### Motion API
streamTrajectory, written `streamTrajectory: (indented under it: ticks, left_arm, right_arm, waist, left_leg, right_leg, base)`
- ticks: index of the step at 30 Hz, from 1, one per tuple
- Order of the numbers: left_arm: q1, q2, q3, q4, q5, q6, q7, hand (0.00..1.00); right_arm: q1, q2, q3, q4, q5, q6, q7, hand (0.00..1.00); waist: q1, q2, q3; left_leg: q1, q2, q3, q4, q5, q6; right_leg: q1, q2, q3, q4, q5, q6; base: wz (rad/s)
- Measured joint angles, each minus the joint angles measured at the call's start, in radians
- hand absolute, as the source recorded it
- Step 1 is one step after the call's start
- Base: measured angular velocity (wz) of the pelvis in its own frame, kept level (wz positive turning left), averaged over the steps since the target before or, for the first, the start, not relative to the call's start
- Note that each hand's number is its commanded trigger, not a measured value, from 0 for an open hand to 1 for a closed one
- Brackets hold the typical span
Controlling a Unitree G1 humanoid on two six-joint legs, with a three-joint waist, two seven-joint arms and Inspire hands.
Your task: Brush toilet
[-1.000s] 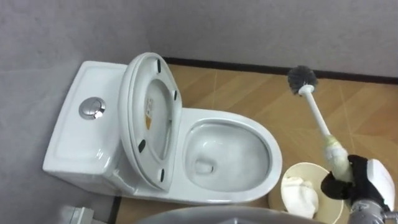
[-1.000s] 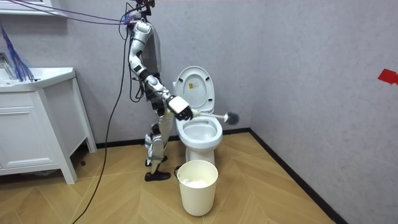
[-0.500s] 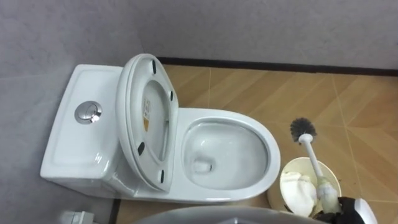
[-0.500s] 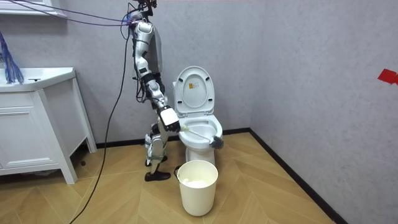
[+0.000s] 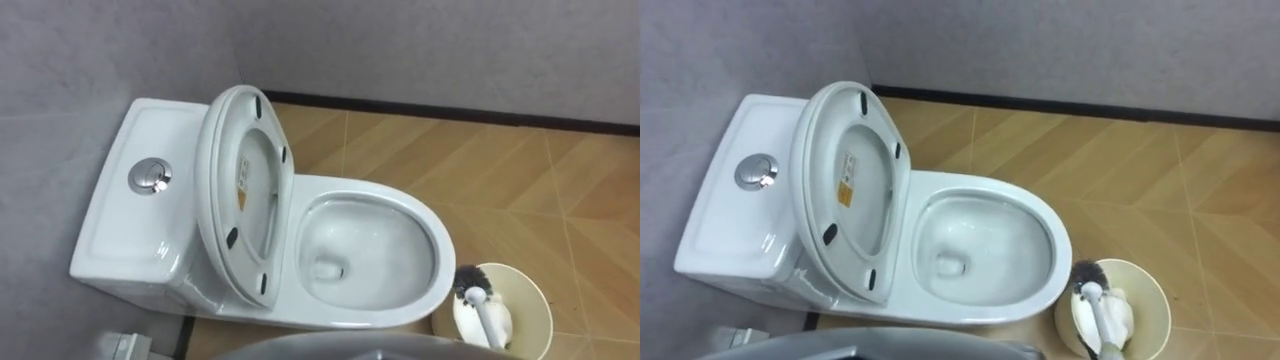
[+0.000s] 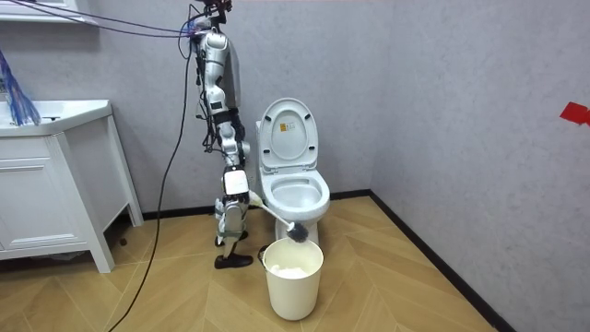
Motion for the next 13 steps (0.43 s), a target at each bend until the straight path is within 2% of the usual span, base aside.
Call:
streamTrajectory:
  ticks: [5, 8, 13]
  left_arm:
    - [-0.002, 0.0, 0.014, 0.007, 0.001, 0.0, -0.018, 0.0]
    - [0.004, 0.0, 0.017, 0.008, 0.0, 0.001, -0.033, 0.0]
    - [0.004, -0.001, 0.018, 0.007, 0.0, 0.008, -0.058, 0.0]
  right_arm:
    - [0.0, 0.0, -0.02, 0.015, 0.097, 0.0, 0.009, 0.0]
    - [0.003, -0.001, -0.054, 0.024, 0.121, -0.001, 0.032, 0.0]
    - [-0.003, -0.001, -0.056, 0.051, 0.137, 0.002, 0.063, 0.0]
  waist:
    - [-0.002, 0.006, 0.0024]
    - [-0.007, 0.007, 0.0021]
    - [-0.01, 0.009, 0.0017]
  left_leg:
    - [-0.001, -0.001, -0.009, -0.012, -0.001, 0.002]
    - [0.001, -0.004, -0.025, -0.012, -0.001, 0.002]
    - [0.012, -0.008, -0.039, -0.01, -0.001, 0.002]
  right_leg:
    - [0.001, 0.0, -0.009, 0.001, -0.001, 0.002]
    - [0.004, -0.001, -0.012, -0.001, -0.001, 0.002]
    - [0.024, -0.005, -0.033, -0.003, -0.002, 0.003]
  base:
    - [0.04]
    - [0.07]
    - [0.09]
